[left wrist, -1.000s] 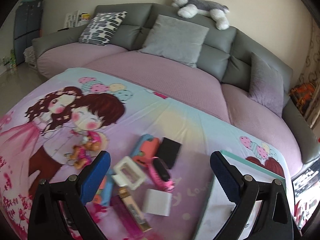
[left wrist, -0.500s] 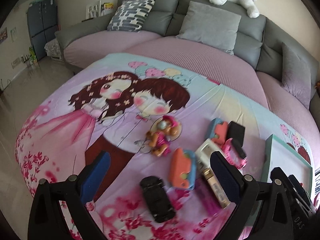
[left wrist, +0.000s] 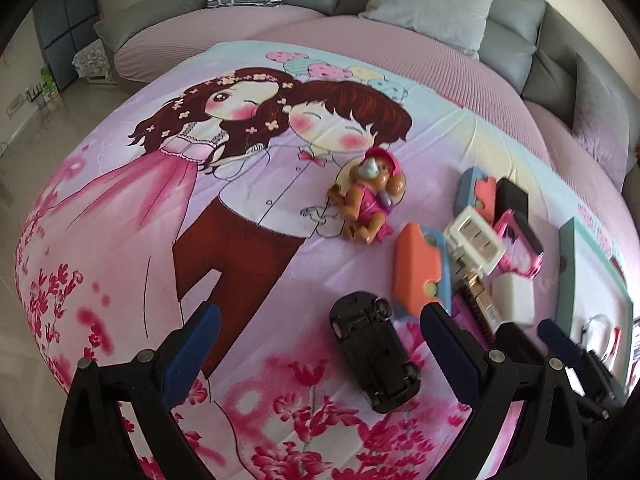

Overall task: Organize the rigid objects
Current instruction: 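Grasp the black toy car with the left tool while the right tool grasps the gold box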

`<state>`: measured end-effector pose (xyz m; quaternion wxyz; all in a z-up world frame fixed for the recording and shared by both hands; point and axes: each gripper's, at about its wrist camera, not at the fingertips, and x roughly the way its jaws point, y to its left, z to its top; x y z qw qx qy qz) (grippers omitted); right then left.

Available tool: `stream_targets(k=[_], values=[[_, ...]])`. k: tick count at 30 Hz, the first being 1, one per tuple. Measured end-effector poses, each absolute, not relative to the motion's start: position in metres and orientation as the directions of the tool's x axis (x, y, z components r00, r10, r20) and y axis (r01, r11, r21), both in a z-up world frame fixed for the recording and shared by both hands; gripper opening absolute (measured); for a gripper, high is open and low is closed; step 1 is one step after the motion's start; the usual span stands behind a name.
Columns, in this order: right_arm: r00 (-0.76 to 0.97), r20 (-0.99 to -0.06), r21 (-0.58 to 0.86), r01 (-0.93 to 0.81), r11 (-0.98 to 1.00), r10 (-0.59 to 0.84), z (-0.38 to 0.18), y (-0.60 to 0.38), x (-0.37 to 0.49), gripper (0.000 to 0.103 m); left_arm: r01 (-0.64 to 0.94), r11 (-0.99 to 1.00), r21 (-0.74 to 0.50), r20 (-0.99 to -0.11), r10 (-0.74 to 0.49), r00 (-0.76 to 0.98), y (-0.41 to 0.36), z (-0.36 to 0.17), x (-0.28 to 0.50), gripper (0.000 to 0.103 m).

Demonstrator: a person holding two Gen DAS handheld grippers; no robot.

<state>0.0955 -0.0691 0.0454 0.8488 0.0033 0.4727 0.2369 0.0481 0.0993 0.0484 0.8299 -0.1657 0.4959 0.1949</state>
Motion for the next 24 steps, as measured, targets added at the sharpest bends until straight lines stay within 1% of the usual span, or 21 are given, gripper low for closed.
stream_targets(k=[5,10,14,17,19,20,21,23,24], values=[[0.434,-0.808,0.249,-0.362,0.898,0.399,0.041,-0.078,0.098,0.074,-0.439,0.895,-0.085,-0.908,0.112,0.404,0.093,0.032,0.053,0.100],[0.438,-0.807,0.257,-0.344,0.903,0.396,0.040,-0.081,0.100,0.074,-0.395,0.917,-0.059,-0.922,0.102,0.374,0.085,0.021,0.059,0.100],[0.433,-0.811,0.247,-0.355,0.902,0.393,0.040,-0.080,0.100,0.074,-0.386,0.922,0.004,-0.928,0.148,0.343,0.083,0.016,0.060,0.100],[0.421,-0.815,0.250,-0.365,0.897,0.398,0.038,-0.077,0.099,0.073,-0.409,0.913,0.015,-0.923,0.170,0.346,0.090,0.018,0.056,0.100],[0.412,-0.819,0.248,-0.374,0.894,0.399,0.036,-0.074,0.098,0.065,-0.425,0.905,0.025,-0.921,0.186,0.342,0.096,0.019,0.053,0.100],[0.407,-0.821,0.248,-0.377,0.892,0.400,0.035,-0.073,0.098,0.059,-0.430,0.902,0.033,-0.921,0.195,0.337,0.099,0.019,0.051,0.100],[0.405,-0.823,0.246,-0.379,0.892,0.398,0.035,-0.073,0.098,0.055,-0.435,0.900,0.043,-0.920,0.205,0.334,0.100,0.019,0.051,0.100],[0.406,-0.824,0.240,-0.383,0.892,0.396,0.035,-0.071,0.097,0.053,-0.441,0.896,0.051,-0.917,0.217,0.335,0.104,0.020,0.048,0.100],[0.403,-0.822,0.246,-0.384,0.890,0.401,0.034,-0.071,0.096,0.051,-0.443,0.895,0.049,-0.915,0.219,0.340,0.105,0.020,0.046,0.100]])
